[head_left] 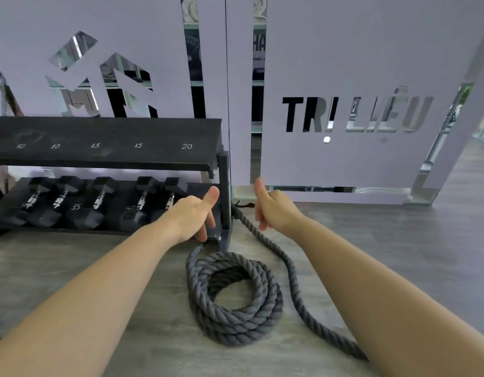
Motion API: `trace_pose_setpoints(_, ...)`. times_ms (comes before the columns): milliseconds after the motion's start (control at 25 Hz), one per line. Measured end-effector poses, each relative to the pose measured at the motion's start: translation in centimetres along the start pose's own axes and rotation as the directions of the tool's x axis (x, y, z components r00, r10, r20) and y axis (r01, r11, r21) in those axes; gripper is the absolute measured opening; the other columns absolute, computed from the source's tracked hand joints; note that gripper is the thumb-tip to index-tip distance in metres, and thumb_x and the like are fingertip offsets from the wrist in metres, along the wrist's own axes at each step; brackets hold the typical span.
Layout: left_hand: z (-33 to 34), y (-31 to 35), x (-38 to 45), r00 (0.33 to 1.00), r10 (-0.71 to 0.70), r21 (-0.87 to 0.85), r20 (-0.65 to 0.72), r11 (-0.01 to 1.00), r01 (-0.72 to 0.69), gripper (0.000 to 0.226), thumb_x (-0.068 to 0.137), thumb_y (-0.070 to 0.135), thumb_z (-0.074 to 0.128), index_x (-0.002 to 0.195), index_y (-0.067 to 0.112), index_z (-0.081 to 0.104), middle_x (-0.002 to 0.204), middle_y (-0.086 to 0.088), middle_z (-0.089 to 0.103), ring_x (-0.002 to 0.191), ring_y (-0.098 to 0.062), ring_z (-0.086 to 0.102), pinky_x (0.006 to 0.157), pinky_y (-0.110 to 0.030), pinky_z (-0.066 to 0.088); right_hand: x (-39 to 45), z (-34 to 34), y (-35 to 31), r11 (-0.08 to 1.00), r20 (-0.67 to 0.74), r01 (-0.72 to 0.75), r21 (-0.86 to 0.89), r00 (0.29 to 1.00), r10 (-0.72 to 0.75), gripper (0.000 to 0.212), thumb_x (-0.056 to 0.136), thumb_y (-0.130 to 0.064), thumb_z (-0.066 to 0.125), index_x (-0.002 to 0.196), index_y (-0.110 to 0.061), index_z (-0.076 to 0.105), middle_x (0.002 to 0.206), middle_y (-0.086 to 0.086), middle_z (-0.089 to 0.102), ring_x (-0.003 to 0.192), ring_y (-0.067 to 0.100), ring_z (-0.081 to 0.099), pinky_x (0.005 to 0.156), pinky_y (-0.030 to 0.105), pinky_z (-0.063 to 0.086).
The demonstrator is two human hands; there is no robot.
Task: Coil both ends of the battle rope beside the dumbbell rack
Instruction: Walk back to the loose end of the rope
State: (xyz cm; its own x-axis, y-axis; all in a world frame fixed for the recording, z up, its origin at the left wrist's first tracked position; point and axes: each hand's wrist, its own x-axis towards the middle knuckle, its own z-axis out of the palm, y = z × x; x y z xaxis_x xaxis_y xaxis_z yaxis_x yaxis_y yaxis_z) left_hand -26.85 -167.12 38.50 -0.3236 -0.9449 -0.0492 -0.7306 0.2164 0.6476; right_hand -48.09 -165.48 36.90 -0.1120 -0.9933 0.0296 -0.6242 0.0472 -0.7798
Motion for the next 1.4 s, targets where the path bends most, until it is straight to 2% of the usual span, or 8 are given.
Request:
trace_pose_setpoints(160, 2.2, 4.0, 2.0, 0.996, 0.004, -0.127, 0.094, 0.992, 0.008, 0.118, 0.064, 0.099, 0.000, 0.069, 0.002, 0.066, 0.066, -0.015, 0.072, 0.072, -0.030, 0.071, 0.094, -0.051, 0.050, 0.9, -4.7, 1.7, 1.000, 0.064, 0.000, 0.024, 0.998, -0.002, 0.101, 0.080, -0.088, 0.007, 0.066, -0.005, 0.062, 0.070, 0.019, 0.071, 0.066, 0.023, 0.067, 0.086, 0.042, 0.051)
trace_pose_setpoints(280, 1.0, 9.3, 3.4, 0.993, 0.018, -0.135, 0.121, 0.991, -0.001, 0.103, 0.074, 0.088, 0.006, 0.069, 0.002, 0.064, 0.071, -0.020, 0.071, 0.073, -0.036, 0.070, 0.082, -0.051, 0.056, 1.4, -10.0, 0.3, 0.998, 0.067, -0.023, 0.054, 0.998, 0.019, 0.099, 0.079, -0.087, 0.007, 0.070, -0.005, 0.062, 0.065, 0.017, 0.068, 0.063, 0.023, 0.064, 0.082, 0.039, 0.052)
trace_pose_setpoints(480, -7.3, 20.8, 6.1, 0.988, 0.047, -0.127, 0.145, 0.992, -0.028, 0.101, 0.068, 0.095, 0.010, 0.092, 0.013, 0.066, 0.092, -0.009, 0.070, 0.054, -0.028, 0.062, 0.054, -0.036, 0.050, 2.0, -21.3, -7.6, 0.988, 0.048, -0.121, 0.096, 0.992, 0.116, 0.095, 0.071, -0.092, 0.014, 0.076, -0.009, 0.060, 0.071, 0.008, 0.067, 0.058, 0.021, 0.062, 0.069, 0.038, 0.056)
trace_pose_setpoints(600, -13.0, 27.8, 5.8, 0.980, 0.114, -0.077, 0.163, 0.992, -0.103, 0.103, 0.062, 0.098, 0.008, 0.107, 0.023, 0.063, 0.109, 0.008, 0.067, 0.047, -0.021, 0.059, 0.047, -0.025, 0.046, 1.4, -27.6, -14.1, 0.988, 0.017, -0.125, 0.092, 0.992, 0.124, 0.076, 0.088, -0.081, 0.018, 0.090, -0.020, 0.062, 0.087, 0.005, 0.069, 0.060, 0.018, 0.057, 0.058, 0.032, 0.052)
trace_pose_setpoints(720, -17.5, 32.9, 3.0, 0.968, 0.165, -0.061, 0.187, 0.986, -0.156, 0.103, 0.067, 0.096, 0.004, 0.118, 0.025, 0.059, 0.122, 0.009, 0.064, 0.047, -0.023, 0.060, 0.045, -0.022, 0.044, -1.2, -31.9, -19.6, 0.994, -0.008, -0.113, 0.006, 0.994, 0.113, 0.081, 0.087, -0.082, 0.017, 0.116, -0.022, 0.063, 0.102, 0.000, 0.068, 0.067, 0.016, 0.056, 0.058, 0.031, 0.049)
trace_pose_setpoints(1080, -22.5, 36.4, -12.1, 0.892, 0.332, -0.167, 0.306, 0.941, -0.293, 0.117, 0.051, 0.105, 0.005, 0.126, 0.033, 0.058, 0.118, 0.007, 0.069, 0.061, -0.031, 0.070, 0.044, -0.024, 0.042, -21.1, -35.0, -27.2, 0.978, -0.147, -0.203, -0.042, 0.970, 0.195, 0.079, 0.093, -0.077, 0.019, 0.139, -0.022, 0.052, 0.111, 0.008, 0.066, 0.063, 0.019, 0.052, 0.054, 0.034, 0.050)
trace_pose_setpoints(1240, -20.1, 38.0, -19.8, 0.801, 0.411, -0.185, 0.435, 0.911, -0.368, 0.118, 0.046, 0.107, 0.007, 0.125, 0.036, 0.058, 0.105, 0.006, 0.074, 0.064, -0.032, 0.071, 0.045, -0.028, 0.043, -32.2, -34.9, -27.9, 0.943, -0.216, -0.328, -0.060, 0.926, 0.308, 0.081, 0.090, -0.080, 0.017, 0.140, -0.026, 0.051, 0.095, 0.006, 0.072, 0.063, 0.025, 0.061, 0.069, 0.047, 0.062)
trace_pose_setpoints(1400, -17.1, 42.5, -26.0, 0.687, 0.503, -0.245, 0.525, 0.862, -0.444, 0.120, 0.041, 0.109, 0.009, 0.120, 0.034, 0.060, 0.094, 0.002, 0.077, 0.061, -0.032, 0.070, 0.041, -0.027, 0.040, -42.5, -36.6, -28.6, 0.909, -0.334, -0.417, -0.021, 0.860, 0.387, 0.078, 0.092, -0.078, 0.018, 0.141, -0.028, 0.051, 0.092, 0.006, 0.072, 0.059, 0.027, 0.061, 0.068, 0.048, 0.060)
